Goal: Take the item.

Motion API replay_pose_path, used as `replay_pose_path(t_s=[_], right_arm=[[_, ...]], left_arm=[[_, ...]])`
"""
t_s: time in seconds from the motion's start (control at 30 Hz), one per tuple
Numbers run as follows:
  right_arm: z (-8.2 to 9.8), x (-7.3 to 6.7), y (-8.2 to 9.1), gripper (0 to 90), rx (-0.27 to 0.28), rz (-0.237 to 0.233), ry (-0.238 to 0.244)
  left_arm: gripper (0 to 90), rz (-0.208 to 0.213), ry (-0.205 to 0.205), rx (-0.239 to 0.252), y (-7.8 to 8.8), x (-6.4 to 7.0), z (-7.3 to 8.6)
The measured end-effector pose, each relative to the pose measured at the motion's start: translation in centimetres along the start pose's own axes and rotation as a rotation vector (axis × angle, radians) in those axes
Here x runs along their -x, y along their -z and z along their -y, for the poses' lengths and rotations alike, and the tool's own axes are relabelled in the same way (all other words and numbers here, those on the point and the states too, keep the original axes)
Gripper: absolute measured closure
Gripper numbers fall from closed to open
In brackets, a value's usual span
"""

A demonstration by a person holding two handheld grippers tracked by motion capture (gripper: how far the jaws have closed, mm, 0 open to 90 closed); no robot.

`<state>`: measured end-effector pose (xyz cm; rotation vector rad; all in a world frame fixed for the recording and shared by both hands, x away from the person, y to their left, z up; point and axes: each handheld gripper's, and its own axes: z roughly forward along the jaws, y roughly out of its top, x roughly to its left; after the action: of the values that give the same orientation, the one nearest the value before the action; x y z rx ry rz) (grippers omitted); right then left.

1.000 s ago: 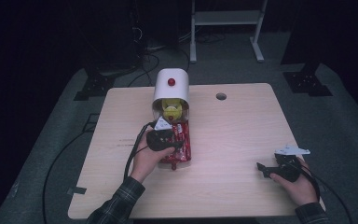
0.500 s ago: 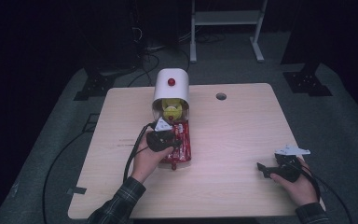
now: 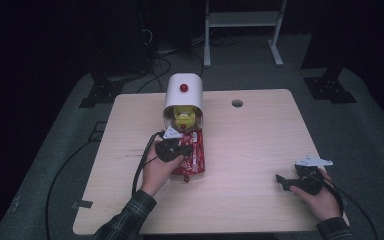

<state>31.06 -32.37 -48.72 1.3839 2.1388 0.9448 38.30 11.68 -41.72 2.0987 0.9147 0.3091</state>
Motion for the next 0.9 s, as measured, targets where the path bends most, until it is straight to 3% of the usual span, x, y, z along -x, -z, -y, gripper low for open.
replay_pose_path(t_s=[0.17, 0.43, 0.9], right_arm=[[0.0, 0.0, 0.0, 12.0, 0.000, 0.000, 0.000], [0.0, 0.0, 0.0, 12.1, 0.000, 0.000, 0.000], [0.0, 0.0, 0.0, 12.1, 0.000, 0.000, 0.000]], left_arm=[[81.2, 0.008, 0.026, 0.007, 0.1, -0.1, 0.0], [83.0, 0.001, 0.011, 0.008, 0.2, 0.1, 0.0], [83.1, 0.039, 0.052, 0.029, 1.5, -0.4, -0.2]])
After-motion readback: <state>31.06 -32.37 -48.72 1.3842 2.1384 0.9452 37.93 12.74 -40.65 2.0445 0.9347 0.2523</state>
